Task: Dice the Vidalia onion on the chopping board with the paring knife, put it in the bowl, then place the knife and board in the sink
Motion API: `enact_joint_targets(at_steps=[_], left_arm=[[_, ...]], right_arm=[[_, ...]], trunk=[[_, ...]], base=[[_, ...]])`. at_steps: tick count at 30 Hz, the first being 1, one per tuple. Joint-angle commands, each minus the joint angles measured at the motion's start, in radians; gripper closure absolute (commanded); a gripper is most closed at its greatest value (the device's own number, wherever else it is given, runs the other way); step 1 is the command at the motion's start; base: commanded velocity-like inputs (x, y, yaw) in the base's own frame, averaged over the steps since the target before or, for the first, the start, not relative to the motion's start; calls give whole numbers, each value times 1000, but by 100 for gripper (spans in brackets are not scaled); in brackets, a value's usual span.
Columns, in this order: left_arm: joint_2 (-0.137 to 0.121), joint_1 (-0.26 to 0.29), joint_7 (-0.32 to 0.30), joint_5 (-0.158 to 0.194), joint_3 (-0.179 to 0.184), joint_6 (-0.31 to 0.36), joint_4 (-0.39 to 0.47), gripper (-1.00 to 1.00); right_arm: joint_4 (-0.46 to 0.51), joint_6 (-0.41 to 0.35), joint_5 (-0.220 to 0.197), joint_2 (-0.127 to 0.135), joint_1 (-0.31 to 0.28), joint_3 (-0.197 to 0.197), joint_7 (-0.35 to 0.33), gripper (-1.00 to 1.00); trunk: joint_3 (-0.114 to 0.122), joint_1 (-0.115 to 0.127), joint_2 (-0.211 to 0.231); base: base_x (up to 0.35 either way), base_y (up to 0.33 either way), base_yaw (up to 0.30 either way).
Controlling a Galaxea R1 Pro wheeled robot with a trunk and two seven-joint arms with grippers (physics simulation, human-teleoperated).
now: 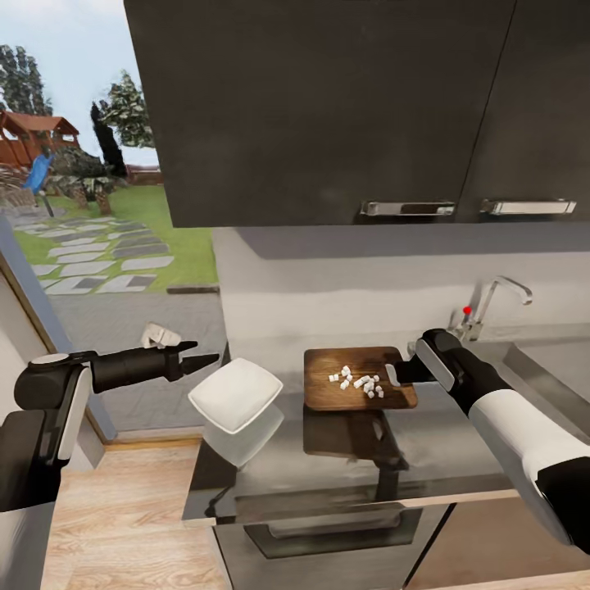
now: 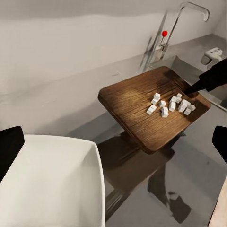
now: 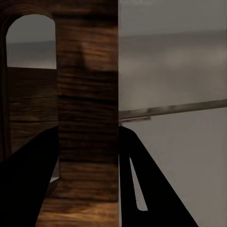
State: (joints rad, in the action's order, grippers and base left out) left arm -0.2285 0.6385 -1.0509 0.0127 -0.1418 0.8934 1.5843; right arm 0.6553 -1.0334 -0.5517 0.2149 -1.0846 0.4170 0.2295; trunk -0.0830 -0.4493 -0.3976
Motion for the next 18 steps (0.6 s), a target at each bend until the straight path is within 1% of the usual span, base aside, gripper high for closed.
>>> enact_joint_targets(at_steps=[1,10,13,18], left_arm=[[0,1,-3,1,0,9,0,-100],[0,1,-3,1,1,9,0,-100],[0,1,-3,1,1,9,0,-100],[0,1,-3,1,1,9,0,-100]], right_arm=[[1,-2,-11,1,-1,7,10,100],[1,-2,-11,1,-1,5,9,100],[1,-2,-11,1,-1,5,8,100],[1,-2,-11,1,-1,5,8,100]], trunk=[[-2,-1,-2],[-2,-1,-2],[-2,-1,-2],[-2,-1,-2]], base=[[0,16,0],[14,11,0],[168,145,0],[226,209,0]])
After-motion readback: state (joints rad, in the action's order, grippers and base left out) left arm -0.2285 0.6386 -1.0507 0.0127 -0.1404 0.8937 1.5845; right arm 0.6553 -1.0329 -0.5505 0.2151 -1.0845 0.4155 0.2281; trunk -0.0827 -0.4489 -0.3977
